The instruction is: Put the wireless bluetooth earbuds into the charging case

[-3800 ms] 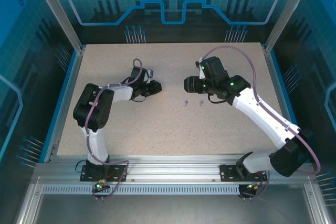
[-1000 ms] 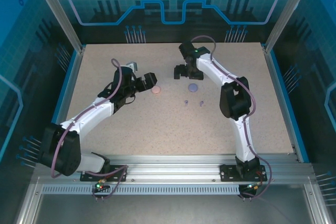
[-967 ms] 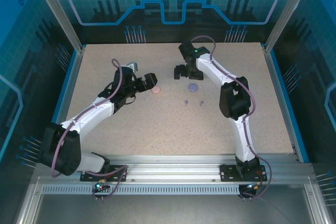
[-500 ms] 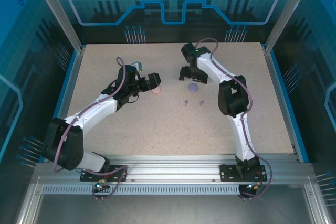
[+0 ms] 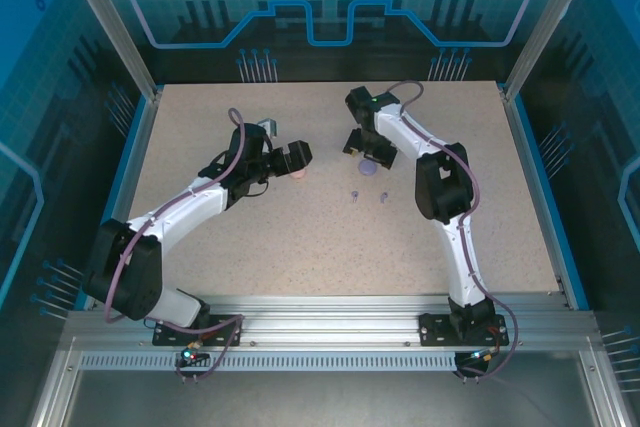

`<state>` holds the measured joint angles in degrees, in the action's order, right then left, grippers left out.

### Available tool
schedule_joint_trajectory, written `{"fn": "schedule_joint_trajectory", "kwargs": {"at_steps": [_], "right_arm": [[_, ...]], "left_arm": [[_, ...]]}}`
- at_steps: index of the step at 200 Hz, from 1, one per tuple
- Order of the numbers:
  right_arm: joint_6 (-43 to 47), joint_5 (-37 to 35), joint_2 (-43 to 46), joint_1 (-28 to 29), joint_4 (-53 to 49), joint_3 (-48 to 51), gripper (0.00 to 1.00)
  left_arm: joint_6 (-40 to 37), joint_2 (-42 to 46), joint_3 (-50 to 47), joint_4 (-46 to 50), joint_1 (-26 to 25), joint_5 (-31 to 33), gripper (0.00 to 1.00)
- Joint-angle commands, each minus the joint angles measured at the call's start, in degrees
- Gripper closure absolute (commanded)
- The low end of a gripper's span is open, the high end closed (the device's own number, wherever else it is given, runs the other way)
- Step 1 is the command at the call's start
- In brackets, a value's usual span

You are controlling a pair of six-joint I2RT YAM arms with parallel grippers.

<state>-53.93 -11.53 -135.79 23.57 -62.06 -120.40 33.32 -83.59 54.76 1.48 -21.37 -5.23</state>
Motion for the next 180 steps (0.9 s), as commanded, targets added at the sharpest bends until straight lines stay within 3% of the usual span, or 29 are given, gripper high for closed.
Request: {"fn": "schedule_joint_trajectory", "kwargs": {"at_steps": [1, 70, 141, 180], "right_arm": [[-2.6, 0.7, -2.5, -0.3, -0.5, 0.5, 0.16], [-2.6, 1.6, -4.4, -0.1, -0.3, 0.2, 0.24], [-2.6, 1.8, -5.0, 0.1, 0.2, 0.8, 0.33], [-1.5, 1.9, -4.3, 0.0, 1.4, 2.4, 0.41]], "left_arm": [[0.1, -0.6, 1.8, 1.0, -0.6, -1.4, 0.01], [-1.1, -0.9, 1.9, 1.4, -0.6, -1.8, 0.01], [-6.3, 0.4, 3.3, 6.1, 0.0, 4.3, 0.01], [-3.8, 3.1, 0.6, 3.4, 1.8, 4.6, 0.01]]}}
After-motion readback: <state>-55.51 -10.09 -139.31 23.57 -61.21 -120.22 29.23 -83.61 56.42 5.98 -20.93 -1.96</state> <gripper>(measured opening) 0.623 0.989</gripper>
